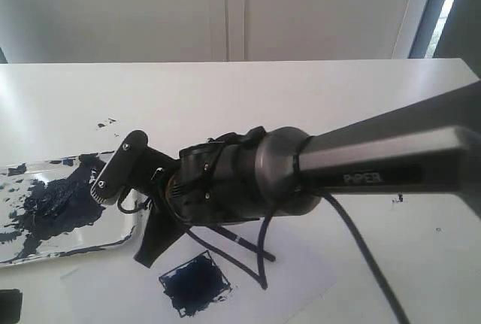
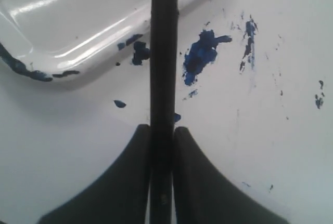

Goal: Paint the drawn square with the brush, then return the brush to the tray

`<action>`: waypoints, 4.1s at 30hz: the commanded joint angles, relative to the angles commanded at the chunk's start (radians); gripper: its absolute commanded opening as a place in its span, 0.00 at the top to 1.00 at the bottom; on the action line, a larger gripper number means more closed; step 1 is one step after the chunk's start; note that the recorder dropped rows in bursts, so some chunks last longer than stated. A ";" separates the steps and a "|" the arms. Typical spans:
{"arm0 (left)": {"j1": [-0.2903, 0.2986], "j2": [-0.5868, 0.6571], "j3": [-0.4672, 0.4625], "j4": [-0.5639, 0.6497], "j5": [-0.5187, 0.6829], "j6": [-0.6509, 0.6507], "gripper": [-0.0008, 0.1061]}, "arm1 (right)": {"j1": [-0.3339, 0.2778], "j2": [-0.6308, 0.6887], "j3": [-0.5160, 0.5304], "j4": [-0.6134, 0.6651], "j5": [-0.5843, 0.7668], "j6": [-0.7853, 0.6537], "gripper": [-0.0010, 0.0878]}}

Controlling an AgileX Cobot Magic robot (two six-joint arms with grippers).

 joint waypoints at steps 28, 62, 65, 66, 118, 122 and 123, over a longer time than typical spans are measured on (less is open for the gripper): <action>0.000 0.000 0.000 0.002 0.000 0.004 0.29 | 0.004 -0.082 -0.007 0.037 -0.034 0.097 0.35; 0.000 0.000 0.000 0.002 0.000 0.215 0.29 | 0.264 -0.911 0.396 0.112 0.299 0.159 0.99; 0.000 0.000 0.000 0.002 0.000 0.215 0.29 | 0.264 -0.987 0.463 0.112 0.299 0.197 0.99; 0.000 0.000 0.000 0.002 0.000 0.215 0.29 | 0.264 -1.011 0.487 0.112 0.299 0.213 0.99; 0.000 -0.377 0.400 0.009 -0.136 0.209 0.29 | 0.260 -1.614 1.066 0.131 0.224 0.304 0.99; 0.000 -0.385 0.412 0.011 -0.173 0.210 0.29 | 0.260 -1.678 1.109 0.131 0.182 0.304 0.99; 0.000 -0.385 0.416 0.013 -0.193 0.210 0.29 | 0.260 -1.691 1.119 0.131 0.175 0.304 0.99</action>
